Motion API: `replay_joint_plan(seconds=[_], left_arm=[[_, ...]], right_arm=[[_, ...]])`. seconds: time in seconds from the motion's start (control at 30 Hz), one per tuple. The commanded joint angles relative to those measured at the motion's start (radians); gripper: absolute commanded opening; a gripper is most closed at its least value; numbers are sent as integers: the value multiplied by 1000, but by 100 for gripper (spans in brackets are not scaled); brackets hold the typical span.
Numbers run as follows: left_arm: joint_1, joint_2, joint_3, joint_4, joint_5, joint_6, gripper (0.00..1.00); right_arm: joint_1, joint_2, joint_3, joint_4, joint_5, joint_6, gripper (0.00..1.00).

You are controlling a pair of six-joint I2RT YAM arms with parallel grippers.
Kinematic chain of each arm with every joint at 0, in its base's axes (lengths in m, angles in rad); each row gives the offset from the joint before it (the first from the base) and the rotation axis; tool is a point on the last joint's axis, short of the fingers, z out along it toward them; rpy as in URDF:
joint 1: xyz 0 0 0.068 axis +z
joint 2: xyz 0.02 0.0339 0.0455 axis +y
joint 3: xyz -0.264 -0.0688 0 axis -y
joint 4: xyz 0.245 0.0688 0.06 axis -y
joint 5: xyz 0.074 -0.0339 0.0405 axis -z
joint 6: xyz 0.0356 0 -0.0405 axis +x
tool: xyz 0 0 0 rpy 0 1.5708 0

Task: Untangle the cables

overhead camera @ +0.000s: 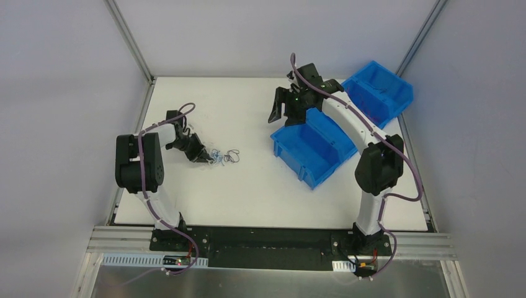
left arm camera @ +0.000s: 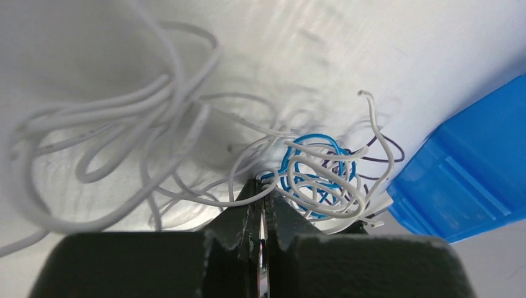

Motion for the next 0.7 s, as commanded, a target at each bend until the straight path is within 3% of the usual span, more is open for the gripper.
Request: replay_joint_plan(seconds=[0.0, 0.27, 0.67], left_arm=[[-61, 19, 76, -37, -38, 19, 0], [-214, 19, 153, -53, -28, 17, 0], [-206, -13, 88, -59, -104, 6, 0]], right_arm=[[-24, -48, -52, 72, -148, 55, 72], [32, -25, -132, 98, -180, 48, 69], [297, 216, 132, -6, 38, -70, 67]])
